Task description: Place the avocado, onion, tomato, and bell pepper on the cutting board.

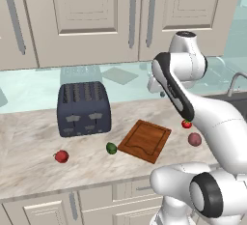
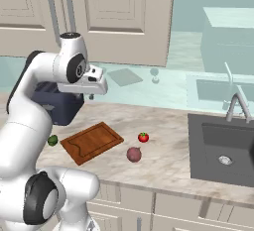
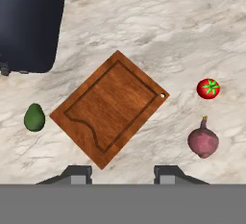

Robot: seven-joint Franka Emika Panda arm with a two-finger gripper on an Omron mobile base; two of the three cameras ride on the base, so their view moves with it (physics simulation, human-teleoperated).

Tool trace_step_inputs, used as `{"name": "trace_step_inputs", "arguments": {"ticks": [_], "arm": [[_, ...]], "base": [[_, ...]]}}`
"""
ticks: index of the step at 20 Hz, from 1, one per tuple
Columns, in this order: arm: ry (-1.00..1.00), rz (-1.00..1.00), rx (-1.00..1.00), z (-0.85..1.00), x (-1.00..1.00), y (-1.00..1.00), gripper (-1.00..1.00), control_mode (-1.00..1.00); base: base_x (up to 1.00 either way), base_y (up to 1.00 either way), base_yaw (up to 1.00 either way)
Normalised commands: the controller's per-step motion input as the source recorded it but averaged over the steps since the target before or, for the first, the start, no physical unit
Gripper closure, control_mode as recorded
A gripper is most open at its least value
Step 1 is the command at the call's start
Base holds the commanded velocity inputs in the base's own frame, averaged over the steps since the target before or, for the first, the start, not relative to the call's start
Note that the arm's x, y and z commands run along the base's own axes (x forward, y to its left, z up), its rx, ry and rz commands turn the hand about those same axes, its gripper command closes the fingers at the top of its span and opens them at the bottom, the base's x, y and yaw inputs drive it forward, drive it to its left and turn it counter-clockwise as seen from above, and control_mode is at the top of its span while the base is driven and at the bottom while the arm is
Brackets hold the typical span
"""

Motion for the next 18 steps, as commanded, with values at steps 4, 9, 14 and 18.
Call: {"name": "trace_step_inputs", "arguments": {"ticks": [4,9,14,18], "arm": [[-0.05,0.00,0.00,0.00,-0.04,0.09,-1.00,-1.00],[-0.01,0.00,0.00,0.00,-0.20,0.18,-1.00,-1.00],[0.02,0.00,0.00,-0.08,-0.18,0.45,-1.00,-1.00],[0.03,0.00,0.00,-0.13,-0.05,0.59,-1.00,-1.00]], "base": [[0.00,0.00,0.00],[0.00,0.00,0.00],[0.00,0.00,0.00],[0.00,0.00,0.00]]}}
